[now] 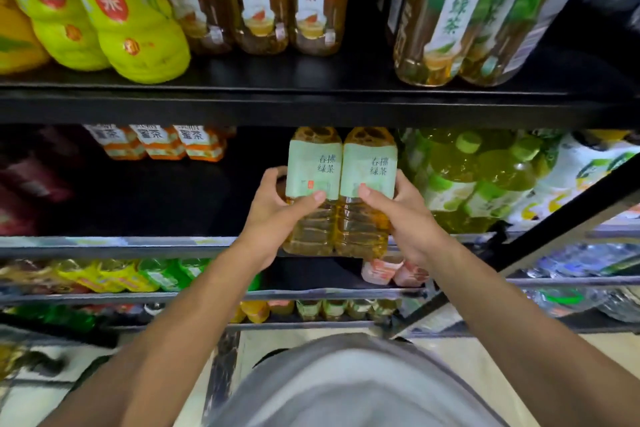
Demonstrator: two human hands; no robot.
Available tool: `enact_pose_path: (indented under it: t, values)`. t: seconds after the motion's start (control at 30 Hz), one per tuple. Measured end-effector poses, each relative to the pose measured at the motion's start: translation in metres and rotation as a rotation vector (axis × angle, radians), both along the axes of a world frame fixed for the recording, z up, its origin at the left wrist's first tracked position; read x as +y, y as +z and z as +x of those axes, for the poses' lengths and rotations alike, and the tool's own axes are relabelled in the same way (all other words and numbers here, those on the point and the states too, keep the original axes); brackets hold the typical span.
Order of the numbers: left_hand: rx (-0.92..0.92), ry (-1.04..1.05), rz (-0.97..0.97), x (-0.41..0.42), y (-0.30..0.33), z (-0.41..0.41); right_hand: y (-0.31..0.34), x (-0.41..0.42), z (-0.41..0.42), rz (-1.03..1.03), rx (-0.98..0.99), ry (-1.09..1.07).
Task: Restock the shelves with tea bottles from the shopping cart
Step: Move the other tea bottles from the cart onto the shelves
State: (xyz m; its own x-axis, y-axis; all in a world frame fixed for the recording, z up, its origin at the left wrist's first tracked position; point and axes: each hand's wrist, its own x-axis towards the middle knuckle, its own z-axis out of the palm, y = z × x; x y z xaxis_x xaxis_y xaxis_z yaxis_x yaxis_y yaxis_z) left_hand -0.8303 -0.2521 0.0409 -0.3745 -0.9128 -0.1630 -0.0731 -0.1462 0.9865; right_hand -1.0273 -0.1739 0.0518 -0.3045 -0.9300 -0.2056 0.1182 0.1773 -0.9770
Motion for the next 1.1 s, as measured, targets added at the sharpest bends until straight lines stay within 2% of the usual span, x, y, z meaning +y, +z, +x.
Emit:
enact_pose_path:
  t: [0.43,0.6,0.83,1.1]
  values:
    - [-0.014,0.138,-0.222,-0.043,-0.046,-0.030,-0.040,-0.058,-0.031,-0.109,0.056,0.041]
    - [-0.060,0.127,-0.257,-0.041,-0.061,-0.027,-0.060,-0.055,-0.035,-0.108,0.186,0.111]
    - [-0.209,0.097,-0.289,-0.022,-0.064,-0.022,-0.058,-0.036,-0.041,-0.050,0.327,0.170]
    - [-0.366,0.124,-0.271,-0.005,-0.067,-0.021,-0.055,-0.009,-0.027,-0.056,0.488,0.077]
